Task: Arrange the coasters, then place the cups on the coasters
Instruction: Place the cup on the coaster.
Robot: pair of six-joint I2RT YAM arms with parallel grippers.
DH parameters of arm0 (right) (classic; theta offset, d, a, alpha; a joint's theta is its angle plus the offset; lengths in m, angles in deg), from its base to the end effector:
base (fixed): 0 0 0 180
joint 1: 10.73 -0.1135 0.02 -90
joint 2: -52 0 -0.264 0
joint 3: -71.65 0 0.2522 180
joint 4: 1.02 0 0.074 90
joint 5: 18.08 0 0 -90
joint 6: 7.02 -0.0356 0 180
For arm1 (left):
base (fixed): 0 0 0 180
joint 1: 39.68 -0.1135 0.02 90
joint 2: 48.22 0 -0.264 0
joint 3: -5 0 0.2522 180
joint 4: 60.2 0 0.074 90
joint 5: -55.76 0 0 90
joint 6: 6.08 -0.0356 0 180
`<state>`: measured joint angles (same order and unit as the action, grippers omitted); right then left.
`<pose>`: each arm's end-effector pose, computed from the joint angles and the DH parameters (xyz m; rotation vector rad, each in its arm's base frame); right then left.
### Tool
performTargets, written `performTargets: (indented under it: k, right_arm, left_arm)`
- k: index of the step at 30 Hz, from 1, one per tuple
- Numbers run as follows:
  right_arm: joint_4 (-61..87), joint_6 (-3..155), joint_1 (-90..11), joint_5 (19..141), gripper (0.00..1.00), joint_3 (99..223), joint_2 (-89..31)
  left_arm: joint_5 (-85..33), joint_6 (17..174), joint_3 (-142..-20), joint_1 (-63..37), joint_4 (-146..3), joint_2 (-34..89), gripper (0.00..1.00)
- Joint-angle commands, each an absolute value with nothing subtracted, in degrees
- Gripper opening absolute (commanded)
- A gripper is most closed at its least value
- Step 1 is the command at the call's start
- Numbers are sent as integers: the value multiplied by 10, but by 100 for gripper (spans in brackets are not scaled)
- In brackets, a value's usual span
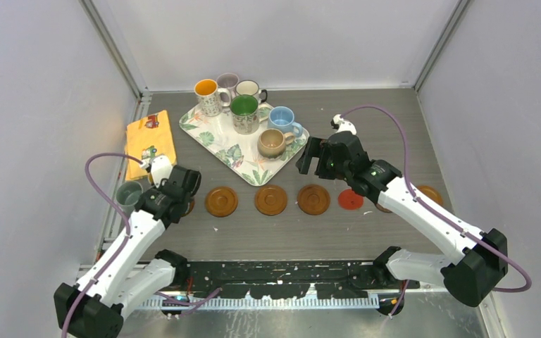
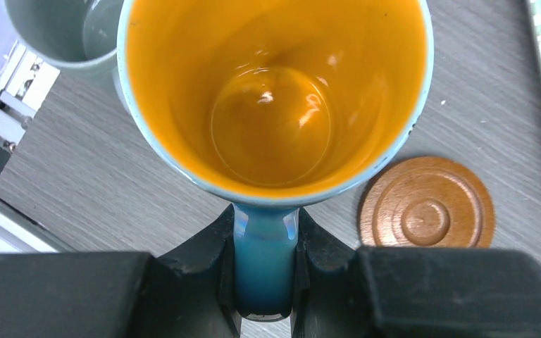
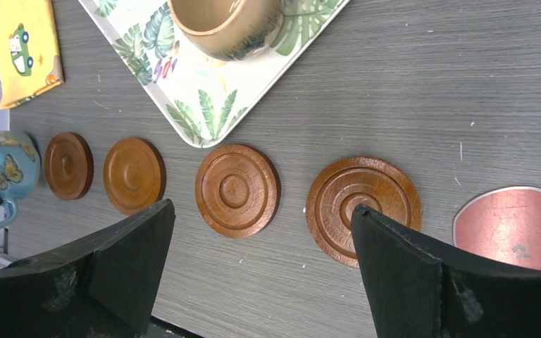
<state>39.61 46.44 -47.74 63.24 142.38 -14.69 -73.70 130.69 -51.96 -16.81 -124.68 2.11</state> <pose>0.2067 0.1491 0.3086 0.0768 2.2544 0.5418 0.1525 -0.0398 0.2599 -0.7054 2.1904 0.2973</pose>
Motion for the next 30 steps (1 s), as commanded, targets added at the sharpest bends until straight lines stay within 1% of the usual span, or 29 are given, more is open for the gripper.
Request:
performTargets:
  k: [1, 7, 23, 30]
  right_arm:
    - [373, 462, -477, 638, 100, 1425, -129]
    - [373, 462, -476, 637, 100, 1424, -129]
    - [373, 463, -477, 642, 100, 1424, -133]
    - [373, 463, -476, 644, 100, 1423, -134]
  left_arm:
    - [-795, 1345, -498, -167, -1209, -13, 0]
    - [-800, 1357, -470, -167, -1191, -15, 0]
    - [-802, 1325, -392, -167, -1075, -47, 0]
    - [-805, 1318, -371, -167, -1057, -60, 0]
